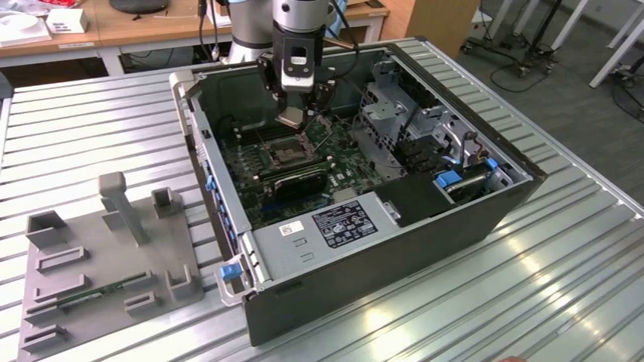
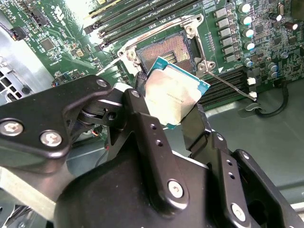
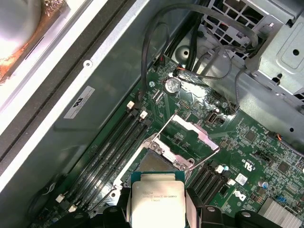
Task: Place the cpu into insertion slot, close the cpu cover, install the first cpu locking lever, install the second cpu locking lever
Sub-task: 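Place the cpu into insertion slot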
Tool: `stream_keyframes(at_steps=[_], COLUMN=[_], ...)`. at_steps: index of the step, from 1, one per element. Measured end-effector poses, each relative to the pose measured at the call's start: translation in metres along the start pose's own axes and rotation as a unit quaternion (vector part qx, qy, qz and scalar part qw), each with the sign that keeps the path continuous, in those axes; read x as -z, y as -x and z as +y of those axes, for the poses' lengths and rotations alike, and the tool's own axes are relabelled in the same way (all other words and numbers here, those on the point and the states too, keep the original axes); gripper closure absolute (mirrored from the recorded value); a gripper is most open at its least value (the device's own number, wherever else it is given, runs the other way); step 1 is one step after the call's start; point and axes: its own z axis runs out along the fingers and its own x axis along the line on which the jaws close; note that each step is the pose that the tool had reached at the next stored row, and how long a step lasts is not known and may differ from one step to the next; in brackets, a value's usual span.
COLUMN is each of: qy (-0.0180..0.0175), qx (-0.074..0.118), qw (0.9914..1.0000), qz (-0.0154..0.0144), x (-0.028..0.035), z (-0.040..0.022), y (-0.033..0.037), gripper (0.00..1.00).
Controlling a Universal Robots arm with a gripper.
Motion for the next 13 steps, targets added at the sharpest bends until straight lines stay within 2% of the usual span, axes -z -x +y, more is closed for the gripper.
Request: stream_keyframes(at_steps=[4,7,10,13], qy=[0.0005,0.0009,0.0014,0.0019], qx=[-0.026,-0.052,-0.079,-0.106], qw=[0.99966,0.99864,0.99683,0.99435], qz=[-0.002,-0.0041,-0.0062,-0.0082], x=[-0.0004,-0.0009,-0.0016,-0.0022], z=[0.0,0.0,-0.0001,-0.0002], y=[0.0,0.0,0.0,0.0], gripper=[0.46,0.46,0.46,0.46])
